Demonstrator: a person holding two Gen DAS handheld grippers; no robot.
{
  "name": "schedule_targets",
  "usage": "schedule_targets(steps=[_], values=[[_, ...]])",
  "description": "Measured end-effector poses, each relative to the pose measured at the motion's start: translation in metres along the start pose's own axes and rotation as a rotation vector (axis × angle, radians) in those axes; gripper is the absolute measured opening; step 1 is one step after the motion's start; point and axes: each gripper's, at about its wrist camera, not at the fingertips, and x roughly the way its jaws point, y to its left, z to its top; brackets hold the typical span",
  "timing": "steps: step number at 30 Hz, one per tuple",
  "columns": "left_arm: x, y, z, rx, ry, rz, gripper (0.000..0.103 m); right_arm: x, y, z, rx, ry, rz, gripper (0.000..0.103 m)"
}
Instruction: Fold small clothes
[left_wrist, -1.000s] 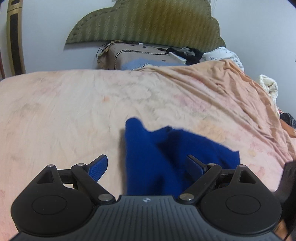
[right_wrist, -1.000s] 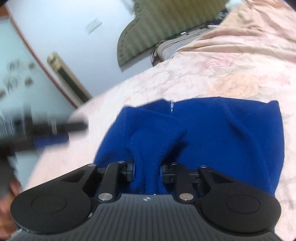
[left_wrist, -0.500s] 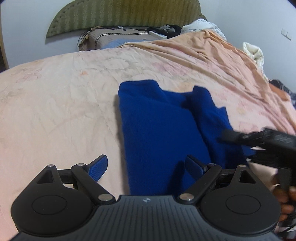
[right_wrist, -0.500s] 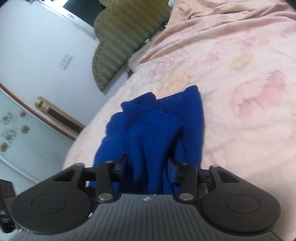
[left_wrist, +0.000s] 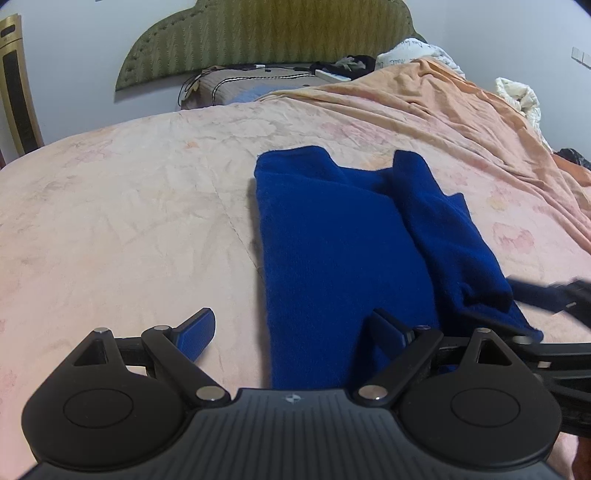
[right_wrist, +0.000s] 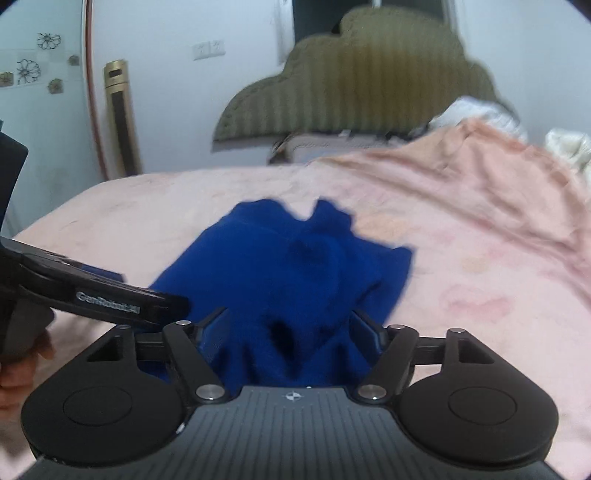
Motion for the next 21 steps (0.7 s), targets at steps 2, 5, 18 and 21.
schedule_targets(steps=[2, 5, 18, 21], values=[[-0.001, -0.002, -0.002, 0.008, -0.003, 0.003, 0.091, 0.004, 0.001, -0.002, -0.004, 0.027, -0.002, 0.055], [-0.001, -0.003, -0.003, 0.018, -0.006, 0.012, 0.091, -0.006, -0.004, -0.006, 0.036, -0.032, -0.103, 0.011], [0.000, -0.002, -0.007, 0.002, -0.001, -0.002, 0.091, -0.053, -0.073, -0.007, 0.491, -0.163, -0.145, 0.046], [0.000, -0.003, -0.009, -0.003, 0.006, -0.004, 0.091, -0.021, -0.048, 0.031, 0.342, -0.119, 0.060, 0.061]])
